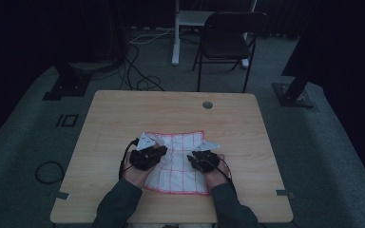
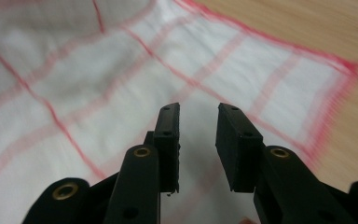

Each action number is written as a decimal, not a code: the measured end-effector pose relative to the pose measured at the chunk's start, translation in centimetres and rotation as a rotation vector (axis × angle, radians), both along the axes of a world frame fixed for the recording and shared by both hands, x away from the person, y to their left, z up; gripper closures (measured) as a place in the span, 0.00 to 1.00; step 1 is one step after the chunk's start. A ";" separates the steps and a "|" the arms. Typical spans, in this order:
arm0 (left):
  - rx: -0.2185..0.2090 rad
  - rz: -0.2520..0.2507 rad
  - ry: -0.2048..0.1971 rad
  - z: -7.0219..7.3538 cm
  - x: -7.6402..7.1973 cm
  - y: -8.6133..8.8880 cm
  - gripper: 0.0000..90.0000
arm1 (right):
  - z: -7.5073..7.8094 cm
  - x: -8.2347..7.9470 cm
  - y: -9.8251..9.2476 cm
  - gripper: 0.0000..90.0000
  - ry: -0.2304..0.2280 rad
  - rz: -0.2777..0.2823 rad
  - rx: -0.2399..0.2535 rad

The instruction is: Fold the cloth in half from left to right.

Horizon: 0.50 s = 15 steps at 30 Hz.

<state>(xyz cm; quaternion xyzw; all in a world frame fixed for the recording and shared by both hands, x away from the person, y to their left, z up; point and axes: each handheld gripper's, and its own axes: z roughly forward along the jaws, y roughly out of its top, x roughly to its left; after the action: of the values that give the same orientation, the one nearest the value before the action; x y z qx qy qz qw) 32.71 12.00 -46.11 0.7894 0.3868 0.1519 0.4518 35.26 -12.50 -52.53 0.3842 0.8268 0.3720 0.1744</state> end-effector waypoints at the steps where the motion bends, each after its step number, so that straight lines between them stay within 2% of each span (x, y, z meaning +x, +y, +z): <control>1: 0.000 0.000 0.000 0.0 0.0 0.0 0.94 | 0.0 0.0 0.0 0.78 0.000 0.000 0.000; 2: -0.001 -0.003 0.002 0.0 0.0 -0.2 0.94 | -0.1 -0.8 -1.2 0.78 0.001 -0.011 -0.013; 5: 0.001 -0.024 0.005 0.2 0.0 -1.0 0.94 | -0.3 -1.8 -2.5 0.78 -0.004 -0.021 -0.025; 11: 0.000 -0.053 0.002 0.4 0.2 -2.1 0.95 | -0.6 -3.2 -4.0 0.77 -0.004 -0.032 -0.050; 15: 0.006 -0.064 0.013 0.0 0.5 -2.7 0.97 | -0.8 -3.6 -4.5 0.77 0.000 -0.040 -0.043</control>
<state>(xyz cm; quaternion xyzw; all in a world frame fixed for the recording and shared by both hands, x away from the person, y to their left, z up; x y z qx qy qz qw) 33.23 9.31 -46.10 0.8036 0.3638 0.1336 0.4517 31.67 -16.98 -53.36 0.3970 0.8268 0.3504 0.1900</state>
